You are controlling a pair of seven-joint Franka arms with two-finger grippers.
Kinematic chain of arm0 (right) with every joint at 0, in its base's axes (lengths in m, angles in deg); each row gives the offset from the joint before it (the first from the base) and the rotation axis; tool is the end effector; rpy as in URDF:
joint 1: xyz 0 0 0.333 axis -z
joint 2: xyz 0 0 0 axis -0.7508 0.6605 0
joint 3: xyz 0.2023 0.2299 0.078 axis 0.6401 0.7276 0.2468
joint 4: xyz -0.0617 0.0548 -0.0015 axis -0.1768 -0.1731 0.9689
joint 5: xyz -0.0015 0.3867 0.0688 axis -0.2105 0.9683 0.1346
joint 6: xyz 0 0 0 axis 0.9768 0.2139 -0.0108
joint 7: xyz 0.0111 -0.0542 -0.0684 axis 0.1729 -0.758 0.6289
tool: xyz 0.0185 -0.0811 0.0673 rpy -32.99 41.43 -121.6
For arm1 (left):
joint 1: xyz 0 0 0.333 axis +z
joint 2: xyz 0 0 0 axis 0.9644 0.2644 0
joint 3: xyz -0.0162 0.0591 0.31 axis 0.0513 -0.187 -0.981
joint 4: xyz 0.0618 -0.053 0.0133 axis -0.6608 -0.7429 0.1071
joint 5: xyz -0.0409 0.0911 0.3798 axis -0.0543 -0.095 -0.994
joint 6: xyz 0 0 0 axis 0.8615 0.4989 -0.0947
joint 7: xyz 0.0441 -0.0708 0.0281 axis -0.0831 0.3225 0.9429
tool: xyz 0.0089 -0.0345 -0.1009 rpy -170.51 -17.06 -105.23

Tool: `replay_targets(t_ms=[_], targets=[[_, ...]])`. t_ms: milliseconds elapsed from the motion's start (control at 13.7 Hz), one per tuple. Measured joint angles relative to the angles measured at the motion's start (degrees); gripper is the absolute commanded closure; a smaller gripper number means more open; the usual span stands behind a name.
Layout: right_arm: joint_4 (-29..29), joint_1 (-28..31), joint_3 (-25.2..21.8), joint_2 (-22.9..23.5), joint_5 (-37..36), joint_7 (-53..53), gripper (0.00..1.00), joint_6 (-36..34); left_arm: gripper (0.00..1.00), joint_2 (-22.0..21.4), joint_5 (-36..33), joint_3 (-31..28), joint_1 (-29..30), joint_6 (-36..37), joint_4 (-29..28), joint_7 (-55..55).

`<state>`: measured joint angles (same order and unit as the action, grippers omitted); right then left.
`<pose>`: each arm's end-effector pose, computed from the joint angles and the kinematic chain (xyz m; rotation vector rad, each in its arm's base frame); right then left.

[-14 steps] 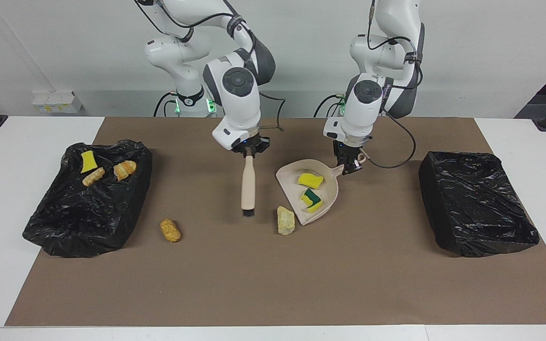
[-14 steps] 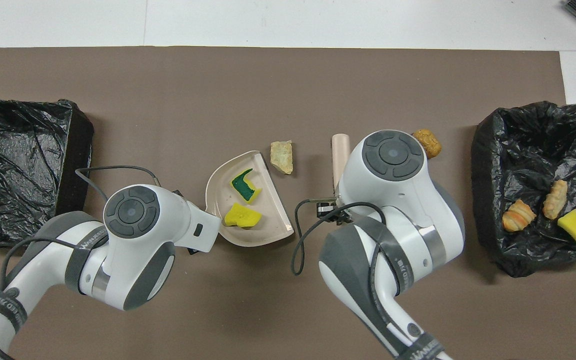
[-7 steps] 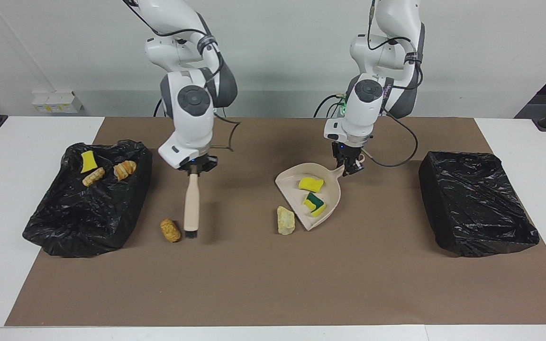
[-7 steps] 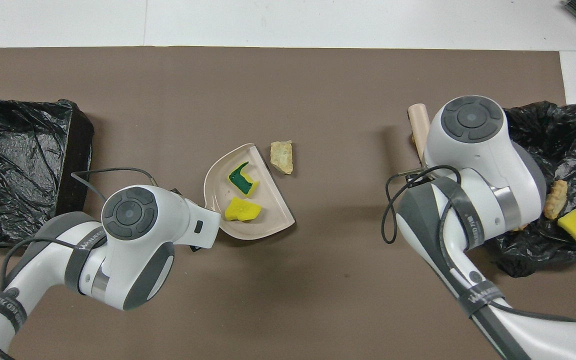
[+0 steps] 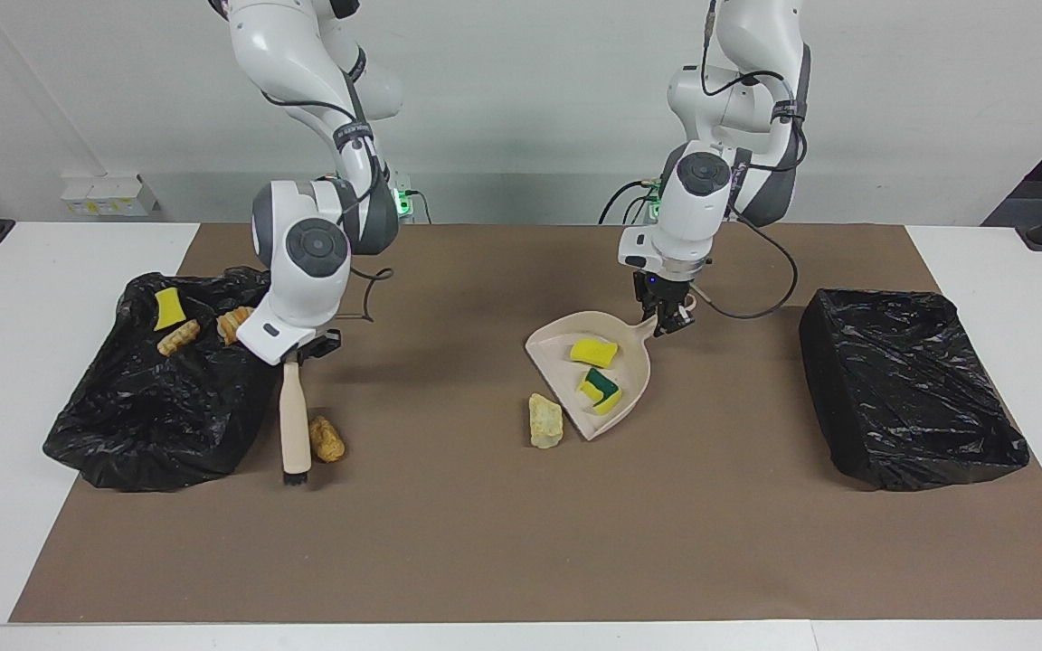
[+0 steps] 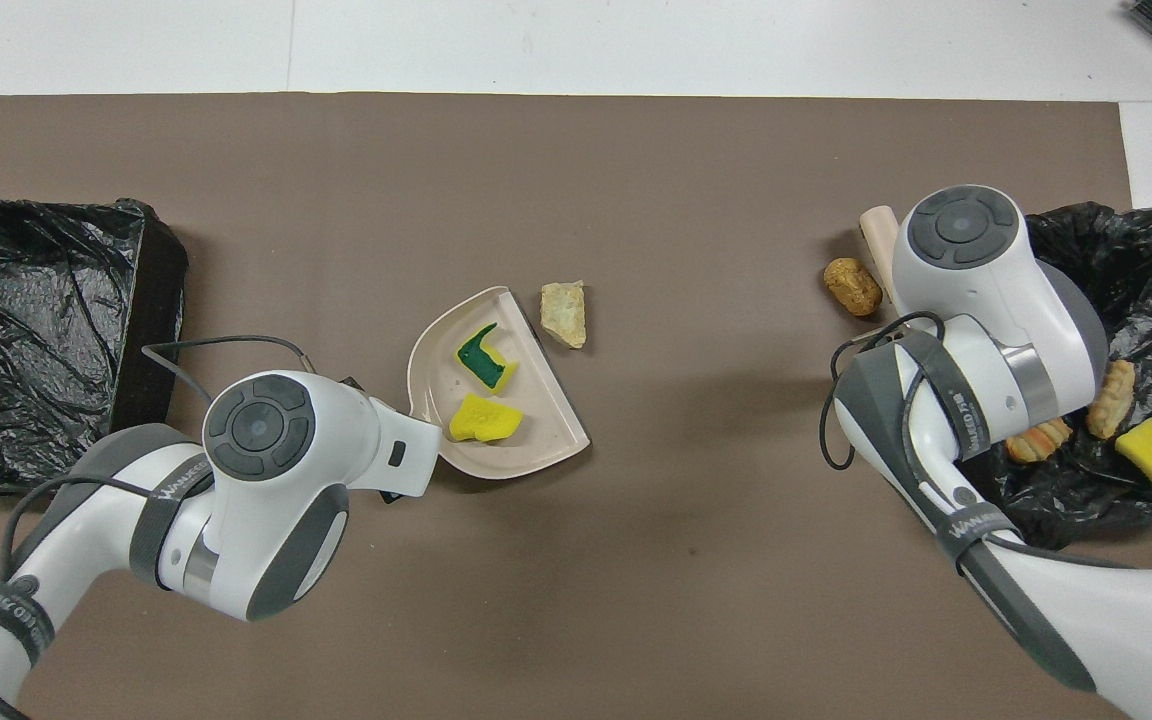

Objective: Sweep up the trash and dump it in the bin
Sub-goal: 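Sweep the bread pieces toward the dustpan with the right gripper's handle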

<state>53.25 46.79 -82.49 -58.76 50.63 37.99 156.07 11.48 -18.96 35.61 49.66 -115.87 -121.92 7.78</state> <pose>0.6006 0.0517 0.3521 2.7012 0.3111 -0.2449 0.4635 -0.2368 0.3579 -2.6456 1.6724 -0.0297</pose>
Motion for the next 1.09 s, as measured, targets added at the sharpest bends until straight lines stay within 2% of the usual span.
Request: replay_targets(t_ms=[219,437,802,1093], targets=[[-0.1,-0.1,0.4,1.6,0.5,0.0,1.00,1.9,1.00,0.0,0.0,0.0,0.0,-0.1,0.0,0.0],[-0.6,-2.0,1.2,1.7,4.1,0.0,1.00,2.4,1.00,0.0,0.0,0.0,0.0,-0.1,-0.1,0.1],[-2.1,-9.0,1.3,2.5,15.2,0.0,1.00,4.0,1.00,0.0,0.0,-0.1,0.0,-0.1,-0.1,0.1],[-2.3,-13.4,1.3,2.9,21.4,0.2,1.00,4.5,1.00,0.0,0.0,-0.1,0.0,-0.1,-0.1,0.1]])
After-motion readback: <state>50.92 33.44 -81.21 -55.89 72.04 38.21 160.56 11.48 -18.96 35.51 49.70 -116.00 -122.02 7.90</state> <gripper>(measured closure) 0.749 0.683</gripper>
